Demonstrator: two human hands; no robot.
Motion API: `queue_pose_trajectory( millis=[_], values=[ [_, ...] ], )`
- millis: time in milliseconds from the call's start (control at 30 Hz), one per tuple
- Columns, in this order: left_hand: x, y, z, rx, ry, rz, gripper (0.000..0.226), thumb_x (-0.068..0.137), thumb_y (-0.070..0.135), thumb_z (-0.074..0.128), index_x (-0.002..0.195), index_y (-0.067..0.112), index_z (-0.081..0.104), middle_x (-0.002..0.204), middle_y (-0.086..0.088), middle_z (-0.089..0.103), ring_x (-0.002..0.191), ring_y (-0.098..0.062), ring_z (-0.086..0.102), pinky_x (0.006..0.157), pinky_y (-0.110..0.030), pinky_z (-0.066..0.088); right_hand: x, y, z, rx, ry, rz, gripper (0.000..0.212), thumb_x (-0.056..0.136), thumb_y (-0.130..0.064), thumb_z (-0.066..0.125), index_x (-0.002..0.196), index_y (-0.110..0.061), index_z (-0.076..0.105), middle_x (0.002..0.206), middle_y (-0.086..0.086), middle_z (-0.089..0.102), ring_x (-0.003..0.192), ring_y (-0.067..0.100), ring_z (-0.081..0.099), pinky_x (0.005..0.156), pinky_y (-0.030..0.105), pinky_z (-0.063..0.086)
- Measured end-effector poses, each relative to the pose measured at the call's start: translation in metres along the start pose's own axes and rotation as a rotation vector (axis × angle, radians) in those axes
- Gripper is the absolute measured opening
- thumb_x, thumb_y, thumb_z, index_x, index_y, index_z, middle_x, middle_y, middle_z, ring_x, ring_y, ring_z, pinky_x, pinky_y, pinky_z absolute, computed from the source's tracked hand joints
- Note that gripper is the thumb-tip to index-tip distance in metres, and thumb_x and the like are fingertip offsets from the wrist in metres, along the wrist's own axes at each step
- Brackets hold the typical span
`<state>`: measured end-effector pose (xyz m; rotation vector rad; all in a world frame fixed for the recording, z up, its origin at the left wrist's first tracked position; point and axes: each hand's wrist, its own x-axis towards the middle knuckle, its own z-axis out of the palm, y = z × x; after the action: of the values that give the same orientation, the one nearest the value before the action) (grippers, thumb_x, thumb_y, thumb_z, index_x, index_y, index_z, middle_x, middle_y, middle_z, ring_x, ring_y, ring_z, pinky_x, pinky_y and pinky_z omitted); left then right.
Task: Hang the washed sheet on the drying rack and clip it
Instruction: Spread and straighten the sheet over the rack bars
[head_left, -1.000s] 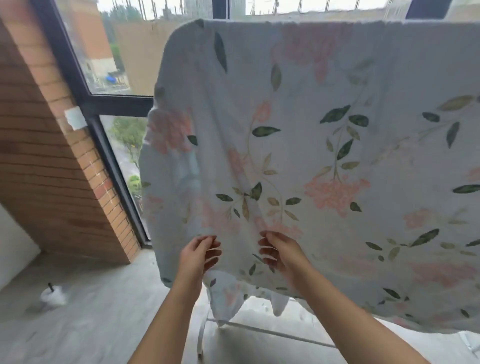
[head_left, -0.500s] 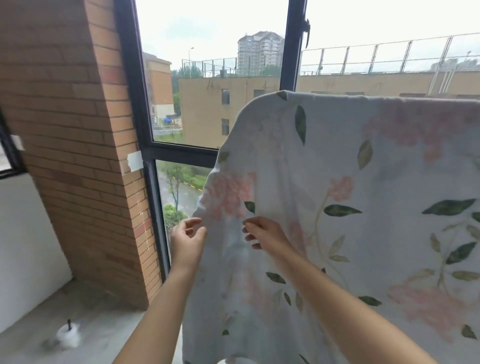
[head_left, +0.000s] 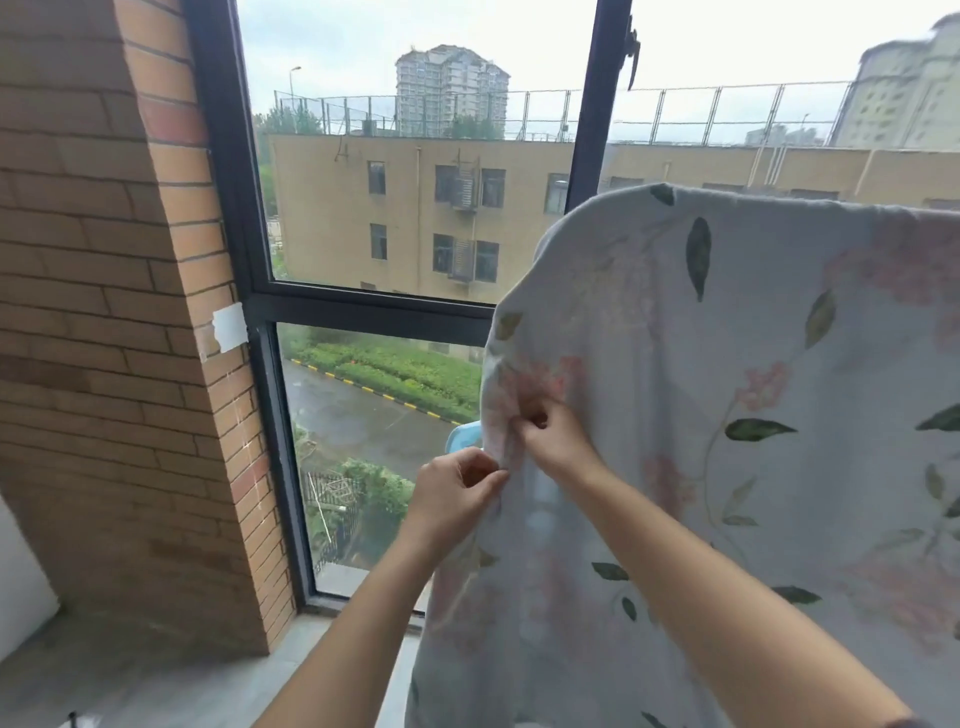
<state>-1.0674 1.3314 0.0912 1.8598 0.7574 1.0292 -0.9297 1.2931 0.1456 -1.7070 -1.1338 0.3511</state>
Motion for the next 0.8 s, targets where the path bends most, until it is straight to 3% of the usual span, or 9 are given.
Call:
queue_pose_trajectory(
  millis=[67, 167, 233, 333, 400, 533, 667, 733, 800],
  values=[
    [0.003, 0.003, -0.003, 0.034, -0.034, 0.038, 0.013, 0.076, 0.025, 0.072, 0.064, 0.025, 0.065, 0.055, 0.011, 0.062, 0.052, 0.001, 0.053, 0.056, -0.023, 0.044, -0.004, -0.005, -0.006, 0.08, 0.044, 0.056, 0.011, 0.092, -0.008, 0.055, 0.089, -0.019, 0.058, 0.072, -0.008, 0.055, 0.069, 0.008, 0.053, 0.067, 0.019, 0.046],
    [0.008, 0.009, -0.005, -0.106, -0.05, -0.008, 0.01, 0.079, 0.027, 0.064, 0.073, 0.02, 0.069, 0.068, 0.004, 0.071, 0.067, -0.01, 0.066, 0.066, -0.029, 0.051, -0.008, -0.011, -0.018, 0.158, 0.082, 0.196, 0.019, 0.095, -0.011, 0.052, 0.078, -0.017, 0.057, 0.08, 0.006, 0.06, 0.073, 0.021, 0.057, 0.069, 0.038, 0.051],
    [0.012, 0.019, -0.005, -0.217, -0.037, -0.081, 0.012, 0.082, 0.02, 0.058, 0.077, 0.018, 0.068, 0.074, -0.004, 0.072, 0.075, -0.022, 0.069, 0.068, -0.034, 0.054, -0.011, -0.017, -0.029, 0.196, 0.084, 0.227, 0.022, 0.097, -0.013, 0.049, 0.076, -0.016, 0.054, 0.075, 0.008, 0.055, 0.065, 0.02, 0.051, 0.058, 0.032, 0.043],
    [0.022, 0.047, 0.0, -0.454, -0.087, -0.262, 0.023, 0.092, 0.001, 0.047, 0.078, 0.007, 0.064, 0.07, -0.01, 0.066, 0.069, -0.025, 0.064, 0.062, -0.028, 0.053, -0.014, -0.036, -0.047, 0.333, 0.082, 0.21, 0.018, 0.099, -0.014, 0.046, 0.083, -0.015, 0.054, 0.08, 0.007, 0.057, 0.071, 0.021, 0.053, 0.059, 0.029, 0.042],
    [0.031, 0.064, 0.006, -0.606, -0.184, -0.403, 0.028, 0.097, 0.01, 0.042, 0.081, 0.003, 0.063, 0.069, -0.011, 0.066, 0.068, -0.024, 0.062, 0.065, -0.03, 0.053, -0.015, -0.05, -0.06, 0.374, 0.101, 0.182, 0.021, 0.098, -0.013, 0.047, 0.079, -0.016, 0.054, 0.076, 0.004, 0.055, 0.067, 0.017, 0.05, 0.057, 0.028, 0.039],
    [0.057, 0.085, 0.016, -0.783, -0.366, -0.54, 0.069, 0.097, 0.058, 0.023, 0.094, 0.006, 0.067, 0.086, -0.012, 0.069, 0.081, -0.025, 0.06, 0.071, -0.032, 0.045, -0.019, -0.08, -0.081, 0.405, 0.085, 0.093, 0.025, 0.097, -0.012, 0.05, 0.073, -0.018, 0.053, 0.067, 0.001, 0.049, 0.057, 0.012, 0.042, 0.051, 0.026, 0.031],
    [0.082, 0.111, 0.007, -1.219, -0.299, -0.421, 0.077, 0.089, 0.065, 0.033, 0.133, 0.005, 0.05, 0.125, -0.02, 0.059, 0.119, -0.032, 0.053, 0.109, -0.042, 0.032, -0.028, -0.097, -0.101, 0.499, 0.016, 0.024, 0.023, 0.096, -0.011, 0.051, 0.074, -0.016, 0.053, 0.059, -0.005, 0.051, 0.047, 0.005, 0.045, 0.046, 0.02, 0.037],
    [0.093, 0.129, -0.01, -1.248, -0.194, -0.255, 0.075, 0.091, 0.061, 0.036, 0.137, 0.002, 0.043, 0.129, -0.023, 0.055, 0.122, -0.033, 0.051, 0.11, -0.046, 0.032, -0.031, -0.097, -0.108, 0.491, -0.001, 0.02, 0.022, 0.096, -0.012, 0.051, 0.075, -0.016, 0.053, 0.06, -0.006, 0.052, 0.046, 0.004, 0.046, 0.045, 0.018, 0.041],
    [0.101, 0.153, -0.027, -1.113, -0.124, -0.135, 0.057, 0.096, 0.049, 0.038, 0.123, 0.001, 0.051, 0.12, -0.015, 0.06, 0.113, -0.027, 0.057, 0.1, -0.042, 0.043, -0.03, -0.093, -0.107, 0.448, -0.021, 0.019, 0.021, 0.096, -0.013, 0.052, 0.076, -0.017, 0.052, 0.066, -0.004, 0.052, 0.053, 0.007, 0.046, 0.047, 0.019, 0.042]
  ],
)
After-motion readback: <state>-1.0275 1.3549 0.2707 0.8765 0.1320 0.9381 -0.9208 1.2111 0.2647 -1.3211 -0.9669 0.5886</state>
